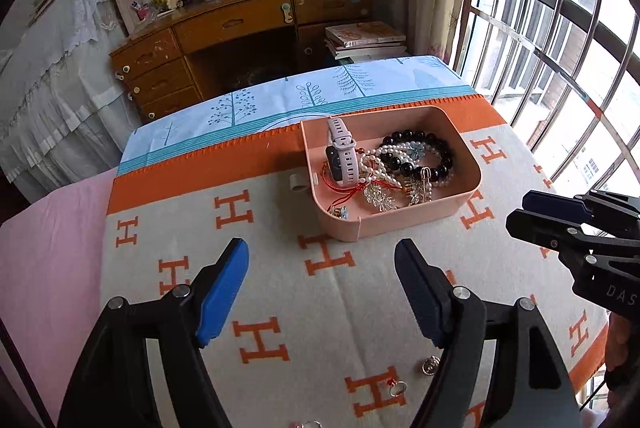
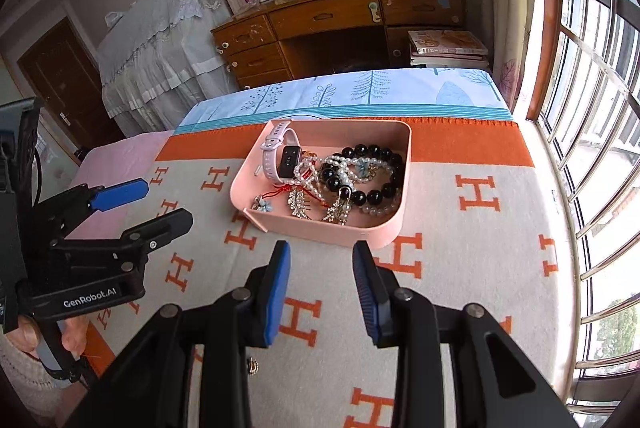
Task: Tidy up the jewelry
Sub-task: 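Move both tools back toward the remaining rings on the blanket, then grasp the silver ring with red stone with the right tool, then grasp the pink stone ring with the left tool while the right tool holds its ring, then carry both rings over the pink box and open both tools to drop them, then move the right tool down to the gold coin pendant on the blanket, then close the right tool on the gold coin pendant and lift it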
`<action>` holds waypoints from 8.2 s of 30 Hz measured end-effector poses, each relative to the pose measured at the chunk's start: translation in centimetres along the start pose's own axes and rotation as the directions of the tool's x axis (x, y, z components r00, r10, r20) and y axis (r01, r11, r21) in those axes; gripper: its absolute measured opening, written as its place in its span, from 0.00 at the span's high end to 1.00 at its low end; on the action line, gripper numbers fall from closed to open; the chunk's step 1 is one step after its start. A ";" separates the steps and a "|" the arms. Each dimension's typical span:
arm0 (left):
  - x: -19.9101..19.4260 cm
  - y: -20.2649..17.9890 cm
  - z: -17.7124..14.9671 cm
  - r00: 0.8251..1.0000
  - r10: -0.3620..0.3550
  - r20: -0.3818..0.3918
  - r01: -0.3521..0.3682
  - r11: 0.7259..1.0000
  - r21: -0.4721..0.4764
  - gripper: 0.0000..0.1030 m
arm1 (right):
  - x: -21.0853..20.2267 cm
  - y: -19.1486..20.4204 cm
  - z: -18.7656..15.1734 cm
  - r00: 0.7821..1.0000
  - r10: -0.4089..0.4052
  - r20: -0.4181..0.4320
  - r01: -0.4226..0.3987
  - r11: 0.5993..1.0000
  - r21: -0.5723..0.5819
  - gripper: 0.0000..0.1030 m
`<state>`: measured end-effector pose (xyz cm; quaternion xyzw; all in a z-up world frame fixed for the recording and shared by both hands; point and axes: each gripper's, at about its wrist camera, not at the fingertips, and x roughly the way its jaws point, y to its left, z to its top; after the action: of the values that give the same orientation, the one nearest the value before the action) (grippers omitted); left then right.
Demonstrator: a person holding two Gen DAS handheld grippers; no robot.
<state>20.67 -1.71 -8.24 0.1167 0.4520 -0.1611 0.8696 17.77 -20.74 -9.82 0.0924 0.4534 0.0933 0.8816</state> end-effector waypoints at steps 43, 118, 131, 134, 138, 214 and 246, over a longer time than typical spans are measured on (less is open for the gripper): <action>-1.5 2.5 -18.1 0.986 -0.156 -0.052 0.146 0.977 -0.152 0.31 | 4.6 10.1 -13.4 0.992 0.078 -0.102 -0.109 0.929 -0.352 0.70; -2.4 0.9 -11.3 0.994 -0.110 0.014 0.110 0.989 -0.096 0.94 | 0.2 8.0 -11.5 0.984 0.165 0.062 -0.145 0.958 -0.247 0.85; -8.7 -1.8 3.0 0.970 -0.080 0.229 0.069 0.996 0.056 0.94 | -9.3 6.1 3.0 0.964 0.061 0.260 -0.005 0.978 -0.211 0.85; -8.5 -2.1 6.0 0.963 -0.071 0.258 0.062 0.997 0.044 0.94 | -9.5 5.0 6.3 0.962 0.039 0.271 0.005 0.987 -0.160 0.85; -5.7 -2.4 8.7 0.966 -0.072 0.249 0.069 0.997 0.022 0.94 | -7.5 3.6 9.0 0.966 -0.006 0.259 0.034 0.994 -0.106 0.85; 0.7 1.5 -16.4 0.996 0.079 0.035 -0.069 0.971 -0.231 0.01 | 0.5 4.2 -12.2 0.997 -0.076 -0.003 0.075 0.992 -0.100 0.65; 1.1 1.6 -16.5 0.999 0.041 0.030 -0.033 0.973 -0.230 0.01 | 4.9 9.4 -12.8 0.995 -0.095 -0.035 0.079 0.944 -0.322 0.83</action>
<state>9.50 5.31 -18.34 0.0211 0.4504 -0.0938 0.8876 9.37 -9.47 -18.66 -0.0743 0.4579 0.1287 0.8765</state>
